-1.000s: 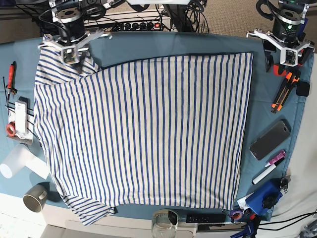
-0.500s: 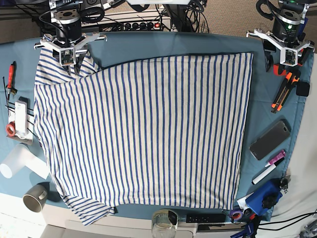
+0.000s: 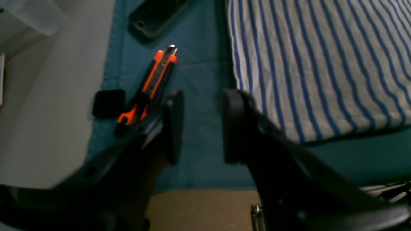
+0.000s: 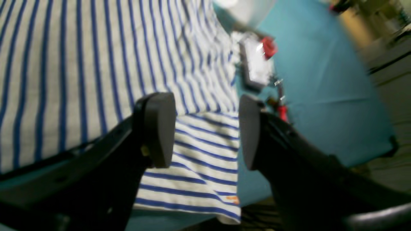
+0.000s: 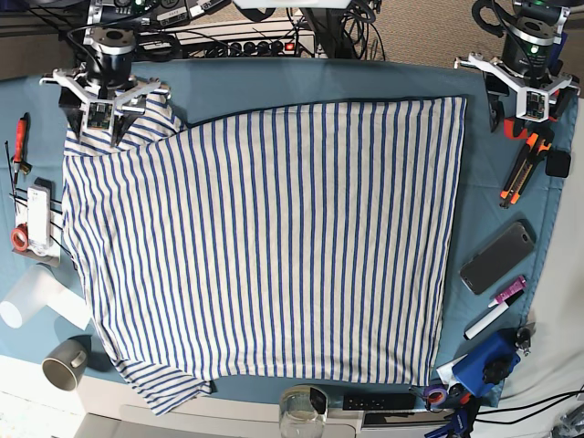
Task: Fold the T-shirt properly
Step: 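Lower the right gripper toward the shirt's shoulder corner by the sleeve, then move the right gripper to the shirt edge and the left gripper to the opposite shoulder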
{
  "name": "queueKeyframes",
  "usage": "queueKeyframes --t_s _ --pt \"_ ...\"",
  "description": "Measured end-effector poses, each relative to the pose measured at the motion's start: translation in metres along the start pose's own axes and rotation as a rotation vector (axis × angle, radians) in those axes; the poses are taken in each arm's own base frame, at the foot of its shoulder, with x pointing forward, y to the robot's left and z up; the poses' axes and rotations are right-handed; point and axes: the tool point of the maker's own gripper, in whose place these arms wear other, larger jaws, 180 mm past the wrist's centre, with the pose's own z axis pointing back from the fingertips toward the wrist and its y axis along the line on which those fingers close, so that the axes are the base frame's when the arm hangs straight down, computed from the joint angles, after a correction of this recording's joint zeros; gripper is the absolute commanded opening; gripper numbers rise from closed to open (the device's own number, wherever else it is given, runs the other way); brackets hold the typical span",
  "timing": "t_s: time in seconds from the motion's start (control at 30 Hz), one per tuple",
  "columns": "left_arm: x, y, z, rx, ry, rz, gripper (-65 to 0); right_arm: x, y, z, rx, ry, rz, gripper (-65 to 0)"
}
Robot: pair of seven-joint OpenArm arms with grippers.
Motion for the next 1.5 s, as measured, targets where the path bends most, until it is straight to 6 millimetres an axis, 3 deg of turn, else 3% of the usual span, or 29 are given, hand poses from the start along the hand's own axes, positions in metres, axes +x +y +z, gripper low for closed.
queueKeyframes --t_s 0.1,0.23,0.4,0.5,0.57,0.7,1.03,1.1,1.17,1.23,1.5 --pt "0.000 0.000 0.000 0.000 0.001 0.000 -43.9 -0.010 0.004 0.001 0.020 0.053 -0.035 -33.2" --pt "0.000 0.000 0.000 0.000 0.002 0.000 -43.9 -0.021 0.031 0.004 0.164 0.135 -0.202 -33.2" --pt "0.000 0.000 0.000 0.000 0.001 0.000 -43.9 -0.013 0.066 0.009 0.369 0.140 -0.244 -33.2" --pt "0.000 0.000 0.000 0.000 0.001 0.000 -43.9 -0.007 0.073 0.012 0.468 0.135 -0.297 -33.2" --pt "0.000 0.000 0.000 0.000 0.001 0.000 -43.9 -0.007 0.065 0.011 0.484 0.129 -0.301 -33.2" --pt "0.000 0.000 0.000 0.000 -0.001 0.000 -43.9 -0.004 0.024 0.005 0.446 0.106 -0.370 -33.2" --pt "0.005 0.000 -0.003 0.000 -0.016 0.007 -43.9 0.008 -0.042 0.016 0.420 0.022 -0.422 -33.2" --pt "0.005 0.000 -0.003 0.000 -0.016 0.006 -43.9 -0.005 -0.051 0.008 0.409 0.028 -0.488 -33.2" --pt "0.005 0.000 -0.003 0.000 -0.015 0.007 -43.9 -0.041 -0.064 -0.003 0.339 0.133 -0.537 -33.2" --pt "0.004 0.000 -0.003 -0.003 -0.015 0.006 -43.9 -0.061 -0.070 -0.006 0.310 0.180 -0.567 -33.2" --pt "0.003 0.000 -0.003 -0.003 -0.009 0.006 -43.9 -0.049 -0.087 -0.013 0.246 0.070 -0.560 -33.2"
